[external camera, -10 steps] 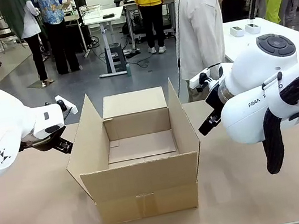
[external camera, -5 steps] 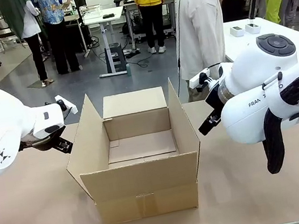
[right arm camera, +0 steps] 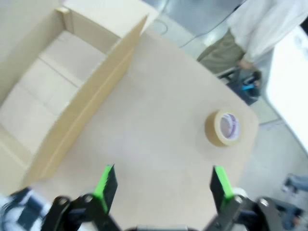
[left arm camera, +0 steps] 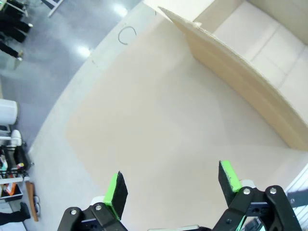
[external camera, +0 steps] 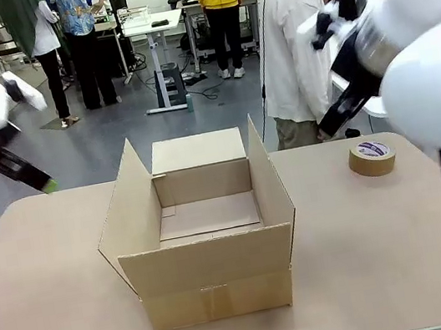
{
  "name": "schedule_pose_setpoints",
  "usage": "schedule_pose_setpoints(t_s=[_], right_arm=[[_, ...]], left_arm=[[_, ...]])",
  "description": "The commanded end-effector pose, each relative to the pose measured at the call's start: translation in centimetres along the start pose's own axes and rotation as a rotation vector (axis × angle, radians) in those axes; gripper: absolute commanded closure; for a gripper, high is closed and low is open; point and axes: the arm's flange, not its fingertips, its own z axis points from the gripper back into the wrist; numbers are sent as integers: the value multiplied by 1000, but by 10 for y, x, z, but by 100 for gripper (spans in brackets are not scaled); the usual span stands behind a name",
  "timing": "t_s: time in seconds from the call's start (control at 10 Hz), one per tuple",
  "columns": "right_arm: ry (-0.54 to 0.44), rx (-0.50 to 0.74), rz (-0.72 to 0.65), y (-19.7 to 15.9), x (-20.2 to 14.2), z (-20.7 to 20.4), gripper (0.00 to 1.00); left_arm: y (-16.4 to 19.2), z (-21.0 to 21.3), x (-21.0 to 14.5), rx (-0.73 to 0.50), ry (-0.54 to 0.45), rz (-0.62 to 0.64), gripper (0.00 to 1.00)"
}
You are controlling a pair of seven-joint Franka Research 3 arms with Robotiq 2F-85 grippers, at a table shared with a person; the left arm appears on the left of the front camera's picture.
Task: Wrap the clocks to prevent damage.
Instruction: Open the side flaps of the Package Box.
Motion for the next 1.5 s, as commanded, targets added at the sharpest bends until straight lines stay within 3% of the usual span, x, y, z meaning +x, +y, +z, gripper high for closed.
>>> schedule_pose_setpoints(t_s=[0.0,0.1,0.2,0.6,0.7,0.8,1.0,1.1,1.2,1.4], right_arm=[[-1,-36,7,12,9,33,0],[-39,-78,-1,13,5,39,0],[-11,-16,8,4,3,33,0],[-11,-21,7,6,3,42,0],[-29,123,66,-10,8,49,0],[39,280,187,-45,16,61,0],[-98,476,227,-101,20,86,0],[-123,561,187,-118,17,89,0],[-160,615,157,-140,10,87,0],[-216,633,147,-156,-6,71,0]], left_arm=[[-9,40,-5,13,-49,-38,0],[-15,51,-9,39,-139,-19,0],[-3,32,-1,9,-23,-16,0],[-7,41,-4,7,-34,-21,0],[12,45,1,-92,-14,-66,0],[39,56,7,-177,-14,-183,0],[90,77,15,-425,-59,-334,0],[108,82,12,-506,-73,-348,0],[131,85,-3,-593,-154,-326,0],[154,72,-24,-634,-265,-295,0]])
